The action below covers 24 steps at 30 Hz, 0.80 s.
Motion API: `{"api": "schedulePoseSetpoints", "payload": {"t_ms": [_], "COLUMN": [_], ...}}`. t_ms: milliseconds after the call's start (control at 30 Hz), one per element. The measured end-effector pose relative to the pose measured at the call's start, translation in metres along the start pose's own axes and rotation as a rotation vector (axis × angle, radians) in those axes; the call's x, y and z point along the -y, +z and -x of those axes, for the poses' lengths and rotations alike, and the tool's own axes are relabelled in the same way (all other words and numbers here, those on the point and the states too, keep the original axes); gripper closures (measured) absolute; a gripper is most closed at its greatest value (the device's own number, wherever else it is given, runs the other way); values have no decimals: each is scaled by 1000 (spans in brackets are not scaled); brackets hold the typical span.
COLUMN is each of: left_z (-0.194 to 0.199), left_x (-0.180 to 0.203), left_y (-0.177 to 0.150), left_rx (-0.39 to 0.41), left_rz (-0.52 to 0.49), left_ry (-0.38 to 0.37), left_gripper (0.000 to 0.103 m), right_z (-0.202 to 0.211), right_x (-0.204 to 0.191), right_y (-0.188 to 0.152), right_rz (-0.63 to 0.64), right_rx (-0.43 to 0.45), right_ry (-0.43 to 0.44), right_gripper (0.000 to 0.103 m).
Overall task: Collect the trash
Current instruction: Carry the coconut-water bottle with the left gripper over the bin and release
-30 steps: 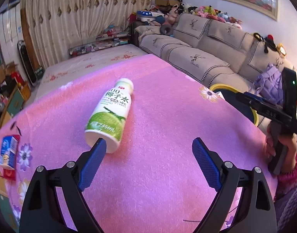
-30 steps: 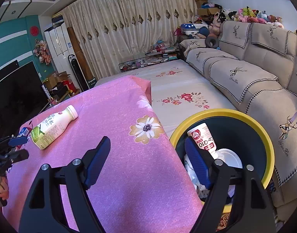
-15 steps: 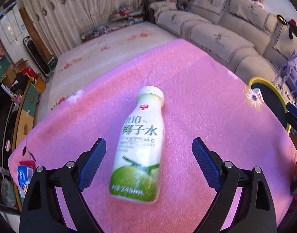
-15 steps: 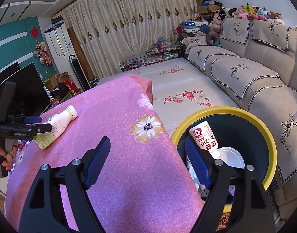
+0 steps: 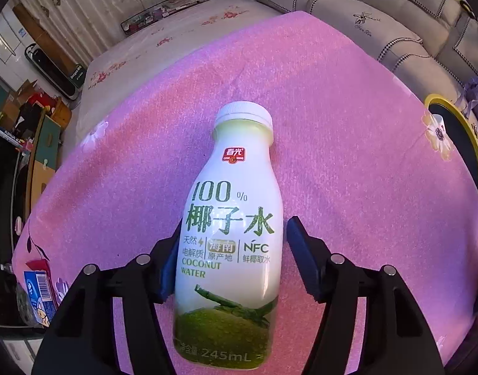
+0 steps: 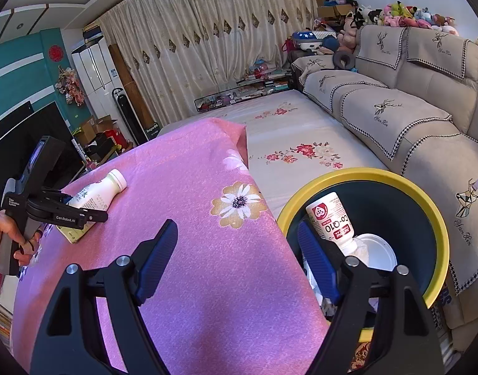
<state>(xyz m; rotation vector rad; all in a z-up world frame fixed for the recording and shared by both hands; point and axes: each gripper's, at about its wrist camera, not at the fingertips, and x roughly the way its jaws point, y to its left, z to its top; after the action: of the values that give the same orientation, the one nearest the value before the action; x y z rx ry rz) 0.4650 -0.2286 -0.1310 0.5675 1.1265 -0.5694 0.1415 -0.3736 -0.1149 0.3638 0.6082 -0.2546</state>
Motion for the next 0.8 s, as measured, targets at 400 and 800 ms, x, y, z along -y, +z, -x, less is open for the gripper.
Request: {"api": "schedulePoseSetpoints", "payload": {"t_ms": [400,800], "left_z": [21,67], "left_x": [15,80], "left_y": [-9,-13], "left_rx": [59,131], "left_rz": [-45,-132], "left_ry": [56,70], "left_gripper": [52,52], "right_z": [4,39], "right_x": [7,18], "right_y": [1,-12], "right_rz": [-37,26], "right_rx": [25,48], "right_ry": [9,-31], "right_gripper": [28,28]}}
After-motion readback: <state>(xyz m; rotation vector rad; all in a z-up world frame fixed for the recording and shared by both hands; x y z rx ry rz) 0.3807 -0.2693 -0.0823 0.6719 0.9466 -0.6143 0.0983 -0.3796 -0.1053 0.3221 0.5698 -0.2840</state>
